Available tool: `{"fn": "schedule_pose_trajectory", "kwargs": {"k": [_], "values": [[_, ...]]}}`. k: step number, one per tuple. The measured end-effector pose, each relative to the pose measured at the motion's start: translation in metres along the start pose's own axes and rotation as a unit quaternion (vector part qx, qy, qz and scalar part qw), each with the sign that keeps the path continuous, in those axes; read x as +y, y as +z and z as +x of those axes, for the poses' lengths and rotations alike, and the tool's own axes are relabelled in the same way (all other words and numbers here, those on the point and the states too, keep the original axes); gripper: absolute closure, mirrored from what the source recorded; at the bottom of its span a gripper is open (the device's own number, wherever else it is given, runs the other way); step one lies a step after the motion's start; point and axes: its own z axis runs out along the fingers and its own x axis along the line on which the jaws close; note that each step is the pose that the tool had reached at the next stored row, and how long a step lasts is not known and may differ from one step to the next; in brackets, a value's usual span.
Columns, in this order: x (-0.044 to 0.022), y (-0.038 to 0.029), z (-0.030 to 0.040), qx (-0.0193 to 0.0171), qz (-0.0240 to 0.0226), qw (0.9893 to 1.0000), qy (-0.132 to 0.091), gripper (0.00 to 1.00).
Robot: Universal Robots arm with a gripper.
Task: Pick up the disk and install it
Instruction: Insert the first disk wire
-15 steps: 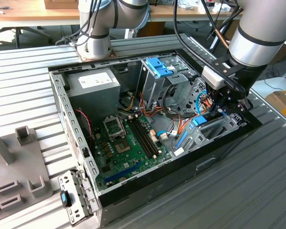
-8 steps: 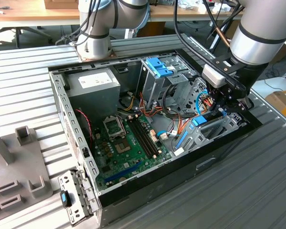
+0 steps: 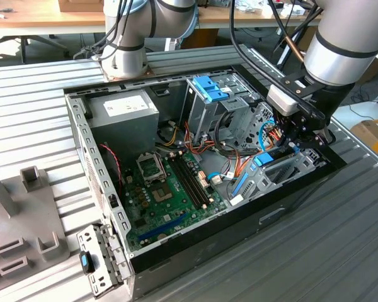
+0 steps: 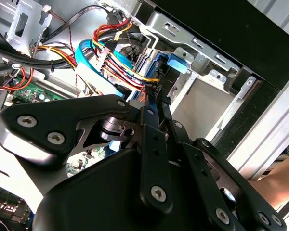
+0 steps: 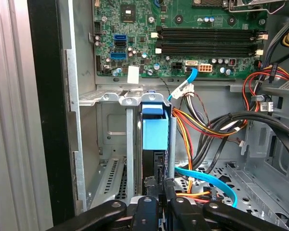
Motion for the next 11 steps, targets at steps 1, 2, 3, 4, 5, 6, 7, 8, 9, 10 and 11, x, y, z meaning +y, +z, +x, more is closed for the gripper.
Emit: {"fn": "schedule_pose_trajectory", "kwargs": {"k": [1,2,3,4,5,6,7,8,9,10,11], "values": [[0.0000,0.0000,0.0000,0.0000,0.0000,1.0000,0.000,0.84],[0.0002,0.0001,-0.0001,-0.0001,0.0000,1.0000,0.000,0.84],[0.0003,0.0000,-0.0001,0.0000,0.0000,1.0000,0.000,0.84],[0.0003,0.0000,-0.0001,0.0000,0.0000,1.0000,0.000,0.84],[0.0006,0.0013,-0.0003,-0.0002,0.0000,1.0000,0.000,0.84],[0.0007,0.0016,-0.0002,-0.0002,0.0000,1.0000,0.000,0.84],[0.0007,0.0017,-0.0002,-0.0002,0.0000,1.0000,0.000,0.84],[0.0007,0.0018,-0.0003,-0.0003,0.0000,1.0000,0.000,0.84],[0.0007,0.0019,-0.0004,-0.0004,0.0000,1.0000,0.000,0.84],[0.0007,0.0018,-0.0008,-0.0003,0.0000,1.0000,0.000,0.84],[0.0007,0.0018,-0.0011,-0.0003,0.0000,1.0000,0.000,0.84]]}}
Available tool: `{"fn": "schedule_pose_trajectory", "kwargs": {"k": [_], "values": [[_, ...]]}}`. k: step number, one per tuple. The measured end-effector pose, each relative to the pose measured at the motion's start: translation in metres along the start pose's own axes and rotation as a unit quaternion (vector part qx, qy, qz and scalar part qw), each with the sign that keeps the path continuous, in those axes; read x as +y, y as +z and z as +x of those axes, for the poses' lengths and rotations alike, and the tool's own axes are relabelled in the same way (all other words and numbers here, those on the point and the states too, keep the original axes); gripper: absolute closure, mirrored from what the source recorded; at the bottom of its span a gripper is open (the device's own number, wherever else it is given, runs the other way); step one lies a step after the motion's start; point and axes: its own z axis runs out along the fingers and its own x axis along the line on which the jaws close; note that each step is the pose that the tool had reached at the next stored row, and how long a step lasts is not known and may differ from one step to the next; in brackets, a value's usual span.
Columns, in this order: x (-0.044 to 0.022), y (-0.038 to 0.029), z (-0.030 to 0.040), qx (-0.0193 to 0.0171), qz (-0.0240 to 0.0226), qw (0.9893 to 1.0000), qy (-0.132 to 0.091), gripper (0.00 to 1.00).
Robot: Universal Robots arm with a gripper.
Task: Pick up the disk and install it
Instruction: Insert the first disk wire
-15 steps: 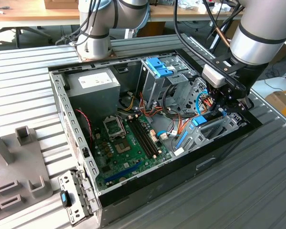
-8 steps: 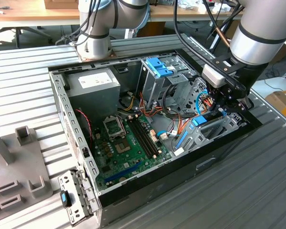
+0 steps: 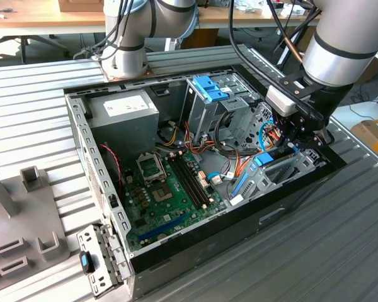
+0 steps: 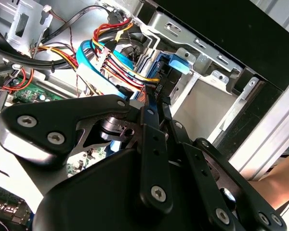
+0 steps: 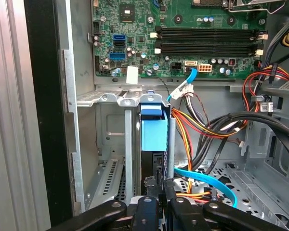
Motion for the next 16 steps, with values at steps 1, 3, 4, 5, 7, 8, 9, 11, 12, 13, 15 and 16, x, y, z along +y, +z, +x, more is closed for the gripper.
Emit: {"fn": "schedule_pose_trajectory", "kwargs": {"k": [1,3,4,5,7,8,9,11,12,13,15,16], "values": [[0.0000,0.0000,0.0000,0.0000,0.0000,1.0000,0.000,0.84],[0.0000,-0.0001,-0.0003,0.0001,0.0000,1.0000,0.000,0.84],[0.0000,-0.0001,-0.0004,0.0000,0.0000,1.0000,0.000,0.84],[0.0000,-0.0001,-0.0004,0.0001,0.0000,1.0000,0.000,0.84],[0.0000,0.0000,-0.0005,0.0001,0.0000,1.0000,0.000,0.84],[0.0000,0.0004,-0.0006,0.0000,0.0000,1.0000,0.000,0.84],[0.0001,0.0004,-0.0006,0.0001,0.0000,1.0000,0.000,0.84],[0.0001,0.0005,-0.0005,0.0001,0.0000,1.0000,0.000,0.84],[0.0002,0.0008,-0.0005,0.0001,0.0000,1.0000,0.000,0.84],[0.0002,0.0012,-0.0005,0.0001,0.0000,1.0000,0.000,0.84],[0.0003,0.0015,-0.0005,0.0002,0.0000,1.0000,0.000,0.84],[0.0004,0.0021,-0.0005,0.0001,0.0000,1.0000,0.000,0.84]]}}
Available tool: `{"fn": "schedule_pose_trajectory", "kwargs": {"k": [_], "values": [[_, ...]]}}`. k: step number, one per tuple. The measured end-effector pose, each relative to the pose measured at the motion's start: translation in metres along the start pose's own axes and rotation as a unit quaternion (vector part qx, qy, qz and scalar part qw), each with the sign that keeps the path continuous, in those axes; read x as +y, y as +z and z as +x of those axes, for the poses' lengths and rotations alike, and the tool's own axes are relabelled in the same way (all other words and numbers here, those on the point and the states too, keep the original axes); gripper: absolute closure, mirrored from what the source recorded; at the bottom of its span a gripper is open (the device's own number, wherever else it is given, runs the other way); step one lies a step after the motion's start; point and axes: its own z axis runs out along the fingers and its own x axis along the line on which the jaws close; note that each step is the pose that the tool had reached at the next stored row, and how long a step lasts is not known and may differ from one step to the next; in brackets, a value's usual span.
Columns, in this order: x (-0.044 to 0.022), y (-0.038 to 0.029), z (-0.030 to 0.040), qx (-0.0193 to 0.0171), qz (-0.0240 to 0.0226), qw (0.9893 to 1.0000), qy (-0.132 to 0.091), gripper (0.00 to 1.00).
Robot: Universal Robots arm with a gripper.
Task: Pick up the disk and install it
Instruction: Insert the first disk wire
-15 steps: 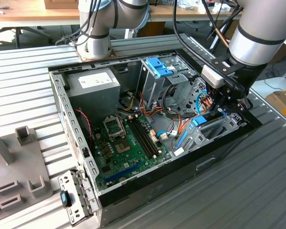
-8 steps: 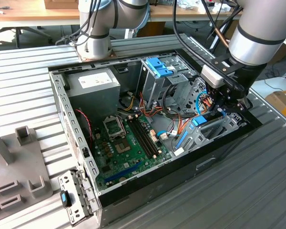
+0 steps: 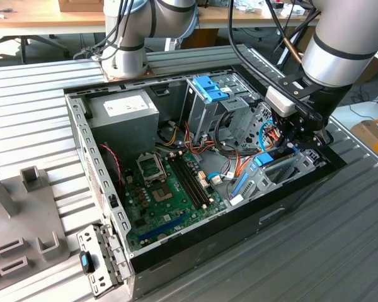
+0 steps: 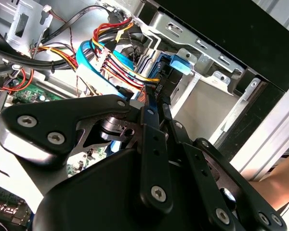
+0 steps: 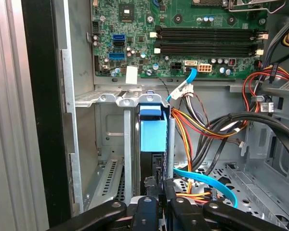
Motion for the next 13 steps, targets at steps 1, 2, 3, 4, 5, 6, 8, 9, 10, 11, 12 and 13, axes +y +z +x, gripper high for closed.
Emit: {"fn": "schedule_pose_trajectory", "kwargs": {"k": [1,2,3,4,5,6,8,9,10,11,12,13], "values": [[0.0001,0.0002,0.0000,0.0000,0.0000,1.0000,0.000,0.84],[0.0001,0.0003,0.0000,0.0000,0.0000,1.0000,0.000,0.84],[0.0001,0.0004,0.0000,-0.0001,0.0000,1.0000,0.000,0.84],[0.0001,0.0004,0.0000,-0.0001,0.0000,1.0000,0.000,0.84],[0.0001,0.0004,0.0000,0.0000,0.0000,1.0000,0.000,0.84],[0.0001,0.0004,0.0000,0.0000,0.0000,1.0000,0.000,0.84],[0.0001,0.0005,0.0000,0.0001,0.0000,1.0000,0.000,0.84],[0.0001,0.0005,0.0000,0.0002,0.0000,1.0000,0.000,0.84],[0.0001,0.0007,0.0000,0.0003,0.0000,1.0000,0.000,0.84],[0.0001,0.0007,0.0000,0.0004,0.0000,1.0000,0.000,0.84],[0.0002,0.0008,0.0000,0.0004,0.0000,1.0000,0.000,0.84],[0.0002,0.0008,0.0000,0.0003,-0.0001,1.0000,0.000,0.84]]}}
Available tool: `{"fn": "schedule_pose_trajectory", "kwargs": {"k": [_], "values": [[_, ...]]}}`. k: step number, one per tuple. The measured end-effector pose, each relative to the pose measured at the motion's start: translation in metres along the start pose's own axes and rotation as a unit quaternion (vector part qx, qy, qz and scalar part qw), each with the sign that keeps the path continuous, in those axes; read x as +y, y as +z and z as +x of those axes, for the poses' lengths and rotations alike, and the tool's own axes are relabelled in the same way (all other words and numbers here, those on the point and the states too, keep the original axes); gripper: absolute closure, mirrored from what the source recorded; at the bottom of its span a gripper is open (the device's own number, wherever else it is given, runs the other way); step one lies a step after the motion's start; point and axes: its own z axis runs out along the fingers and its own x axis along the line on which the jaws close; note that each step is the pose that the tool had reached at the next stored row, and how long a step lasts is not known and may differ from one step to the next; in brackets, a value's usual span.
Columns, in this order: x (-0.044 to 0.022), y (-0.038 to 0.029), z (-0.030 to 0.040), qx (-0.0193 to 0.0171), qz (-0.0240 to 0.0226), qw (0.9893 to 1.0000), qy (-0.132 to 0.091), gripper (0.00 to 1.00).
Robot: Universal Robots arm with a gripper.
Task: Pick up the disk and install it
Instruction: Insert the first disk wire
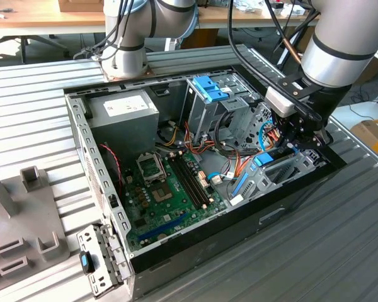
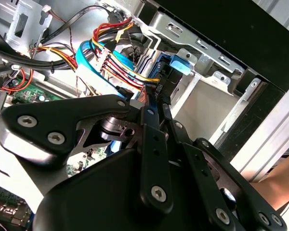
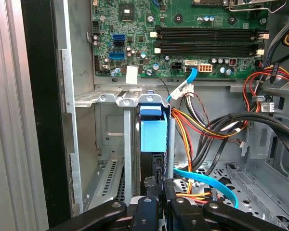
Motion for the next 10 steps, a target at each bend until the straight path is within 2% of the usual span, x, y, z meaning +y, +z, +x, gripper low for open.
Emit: {"fn": "schedule_pose_trajectory", "kwargs": {"k": [4,5,7,10], "values": [[-0.0005,0.0002,0.0000,0.0005,0.0000,1.0000,0.000,0.84],[-0.0018,0.0004,0.0000,0.0037,-0.0002,1.0000,0.002,0.84],[0.0020,-0.0011,-0.0016,0.0035,0.0004,1.0000,0.003,0.84],[0.0016,-0.0040,-0.0028,0.0036,0.0007,1.0000,0.003,0.84]]}}
